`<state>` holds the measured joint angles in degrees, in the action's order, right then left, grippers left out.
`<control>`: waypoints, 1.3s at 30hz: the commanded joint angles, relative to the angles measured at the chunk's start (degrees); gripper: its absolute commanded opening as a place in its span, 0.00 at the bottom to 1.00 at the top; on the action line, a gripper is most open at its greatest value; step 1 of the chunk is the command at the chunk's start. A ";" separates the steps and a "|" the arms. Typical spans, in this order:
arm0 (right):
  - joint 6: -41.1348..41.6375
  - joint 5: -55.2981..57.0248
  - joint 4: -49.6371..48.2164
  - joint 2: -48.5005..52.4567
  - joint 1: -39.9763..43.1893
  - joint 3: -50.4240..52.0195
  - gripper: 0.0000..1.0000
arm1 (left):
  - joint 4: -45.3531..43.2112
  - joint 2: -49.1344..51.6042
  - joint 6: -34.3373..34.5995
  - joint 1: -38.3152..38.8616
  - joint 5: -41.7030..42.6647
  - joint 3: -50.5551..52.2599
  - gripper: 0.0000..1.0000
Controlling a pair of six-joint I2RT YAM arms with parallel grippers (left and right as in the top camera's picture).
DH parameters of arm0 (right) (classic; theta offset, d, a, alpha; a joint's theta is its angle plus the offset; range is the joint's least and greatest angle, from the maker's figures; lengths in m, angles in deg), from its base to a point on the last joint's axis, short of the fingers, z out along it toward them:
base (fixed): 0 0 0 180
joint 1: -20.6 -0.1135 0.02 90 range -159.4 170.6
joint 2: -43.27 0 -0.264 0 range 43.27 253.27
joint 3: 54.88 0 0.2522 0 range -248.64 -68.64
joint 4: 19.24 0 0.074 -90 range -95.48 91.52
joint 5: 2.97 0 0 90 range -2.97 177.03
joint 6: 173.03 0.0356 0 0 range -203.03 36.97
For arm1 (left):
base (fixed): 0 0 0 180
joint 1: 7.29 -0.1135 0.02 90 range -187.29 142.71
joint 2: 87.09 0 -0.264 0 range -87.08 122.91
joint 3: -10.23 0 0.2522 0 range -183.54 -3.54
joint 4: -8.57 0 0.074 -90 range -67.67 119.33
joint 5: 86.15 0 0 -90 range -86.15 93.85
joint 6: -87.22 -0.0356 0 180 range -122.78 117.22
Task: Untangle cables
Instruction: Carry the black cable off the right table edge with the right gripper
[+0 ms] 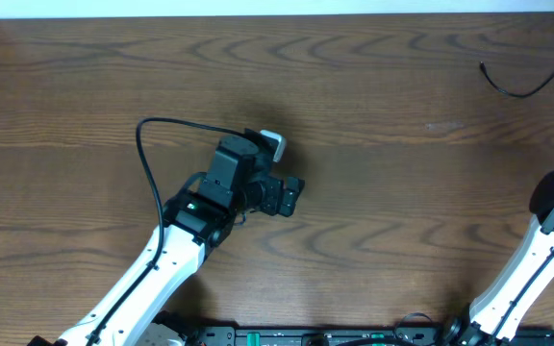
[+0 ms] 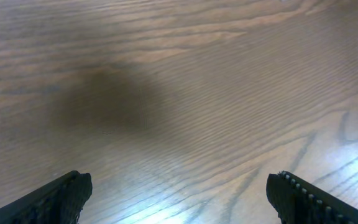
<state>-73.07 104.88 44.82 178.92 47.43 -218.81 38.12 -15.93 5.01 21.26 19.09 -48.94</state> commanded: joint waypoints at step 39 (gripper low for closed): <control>-5.35 3.65 -4.87 15.76 8.07 -0.48 0.99 | -2.86 4.94 3.96 5.29 -2.36 -0.13 0.96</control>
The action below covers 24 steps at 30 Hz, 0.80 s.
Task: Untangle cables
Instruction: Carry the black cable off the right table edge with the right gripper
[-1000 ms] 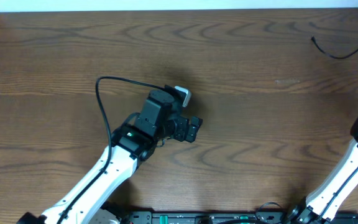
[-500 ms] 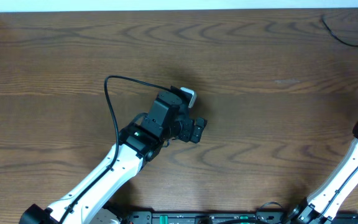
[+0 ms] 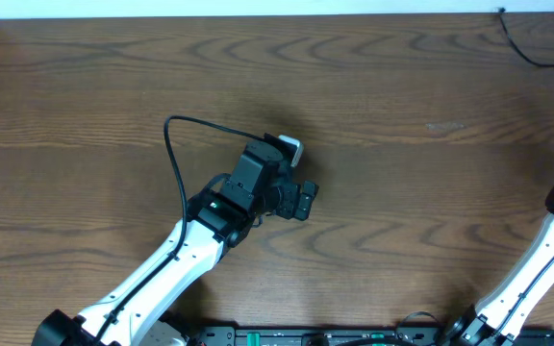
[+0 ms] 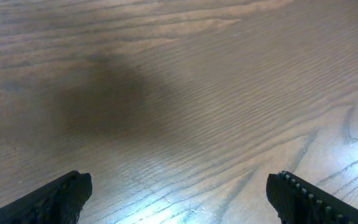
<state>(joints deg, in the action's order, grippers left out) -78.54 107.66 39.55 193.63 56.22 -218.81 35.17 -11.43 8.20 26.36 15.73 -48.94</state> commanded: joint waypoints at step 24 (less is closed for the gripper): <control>18.25 5.03 26.12 -8.68 -2.71 -9.14 0.99 | 0.52 0.42 0.09 1.84 -1.01 -0.13 0.96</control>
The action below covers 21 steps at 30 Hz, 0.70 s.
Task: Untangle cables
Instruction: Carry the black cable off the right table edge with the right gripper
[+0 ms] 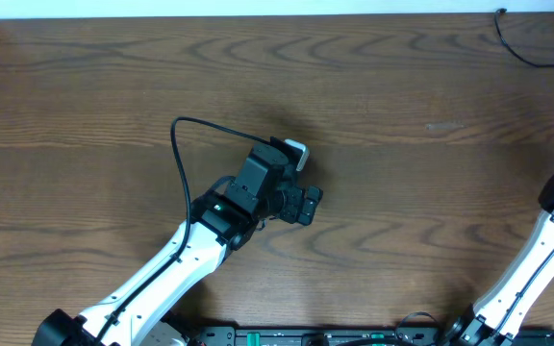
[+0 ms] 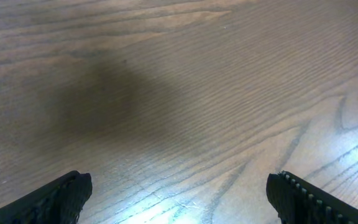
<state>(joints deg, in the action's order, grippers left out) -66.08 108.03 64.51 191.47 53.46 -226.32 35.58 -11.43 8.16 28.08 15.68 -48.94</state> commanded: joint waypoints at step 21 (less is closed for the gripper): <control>20.17 6.60 26.49 -17.22 0.37 -1.57 0.99 | -1.70 -2.86 -2.03 -5.38 -3.54 -0.15 0.96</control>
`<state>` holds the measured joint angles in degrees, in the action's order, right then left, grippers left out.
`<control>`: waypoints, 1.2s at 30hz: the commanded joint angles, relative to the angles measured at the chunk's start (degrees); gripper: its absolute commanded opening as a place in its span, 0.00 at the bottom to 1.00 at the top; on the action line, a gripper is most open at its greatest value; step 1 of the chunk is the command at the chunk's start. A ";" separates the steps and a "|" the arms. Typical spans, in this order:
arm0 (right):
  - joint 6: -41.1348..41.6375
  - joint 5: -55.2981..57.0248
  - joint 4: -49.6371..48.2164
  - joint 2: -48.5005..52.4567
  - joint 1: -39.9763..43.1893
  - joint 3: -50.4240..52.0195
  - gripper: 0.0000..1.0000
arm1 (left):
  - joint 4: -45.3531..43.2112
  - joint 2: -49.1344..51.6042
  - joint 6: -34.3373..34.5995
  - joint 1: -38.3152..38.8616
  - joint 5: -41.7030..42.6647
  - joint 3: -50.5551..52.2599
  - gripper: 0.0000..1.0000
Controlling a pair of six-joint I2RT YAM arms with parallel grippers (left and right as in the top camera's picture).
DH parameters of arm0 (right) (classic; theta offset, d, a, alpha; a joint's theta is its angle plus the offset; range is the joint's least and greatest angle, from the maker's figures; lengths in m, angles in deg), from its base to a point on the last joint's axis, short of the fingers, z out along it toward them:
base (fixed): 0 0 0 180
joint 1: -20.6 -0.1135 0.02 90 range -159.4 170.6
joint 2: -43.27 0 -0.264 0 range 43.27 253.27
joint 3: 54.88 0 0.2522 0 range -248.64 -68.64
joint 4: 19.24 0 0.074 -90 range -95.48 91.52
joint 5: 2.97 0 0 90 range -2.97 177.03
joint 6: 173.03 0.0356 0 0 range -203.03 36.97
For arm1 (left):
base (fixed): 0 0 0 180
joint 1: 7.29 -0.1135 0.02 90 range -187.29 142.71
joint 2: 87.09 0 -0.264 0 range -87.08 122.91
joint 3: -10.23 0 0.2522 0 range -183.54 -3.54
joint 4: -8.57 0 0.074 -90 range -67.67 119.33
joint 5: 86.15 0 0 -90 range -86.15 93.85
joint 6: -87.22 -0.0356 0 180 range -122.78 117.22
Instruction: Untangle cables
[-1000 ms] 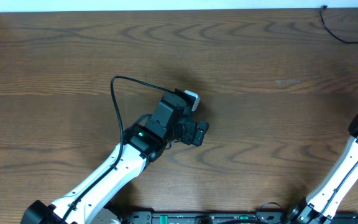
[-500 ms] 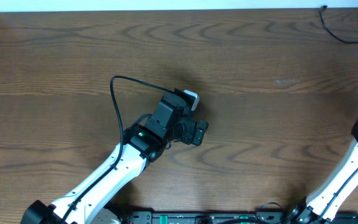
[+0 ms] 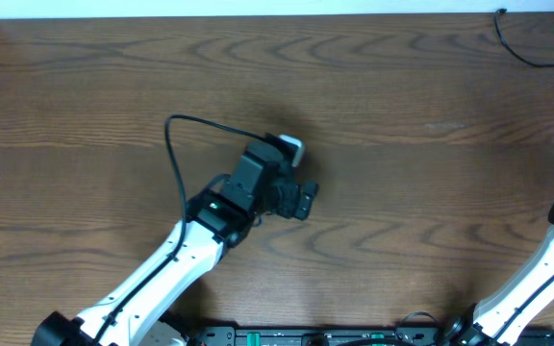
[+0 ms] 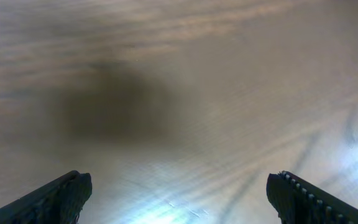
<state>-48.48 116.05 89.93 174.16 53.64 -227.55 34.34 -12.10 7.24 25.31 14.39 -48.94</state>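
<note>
A thin black cable [image 3: 519, 48] shows only as a short piece at the table's far right corner, running out of view. My left gripper [image 3: 301, 199] hovers over bare wood at mid-table, far from that cable. In the left wrist view the left gripper [image 4: 179, 190] is open, with its two dark fingertips [image 4: 67, 196] wide apart, nothing between them, and blurred wood below. Only the white forearm [image 3: 546, 259] of my right arm shows at the right edge; its gripper is out of frame.
A black lead [image 3: 176, 159] loops from my left wrist out over the table to the left. The brown wooden table [image 3: 402, 192] fills the view, with a white strip along its far edge.
My left gripper has shifted slightly back to the left, and its wrist view is now blurred. My right arm sits a little lower at the right edge. The cable piece has not moved.
At first a black cable curved across the table's right side, near my right arm. By the following moment only its end showed, at the far right corner. My left gripper stayed open over bare wood, shifted a little right, then slightly back left.
</note>
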 commanded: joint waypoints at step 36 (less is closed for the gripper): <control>-17.05 -21.09 -2.12 -38.25 -4.61 27.47 0.99 | 5.53 -11.02 1.25 -20.04 0.28 -0.22 0.96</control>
<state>-59.54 99.11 88.45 139.91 50.88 -199.86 39.12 -20.98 7.39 5.46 17.19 -48.94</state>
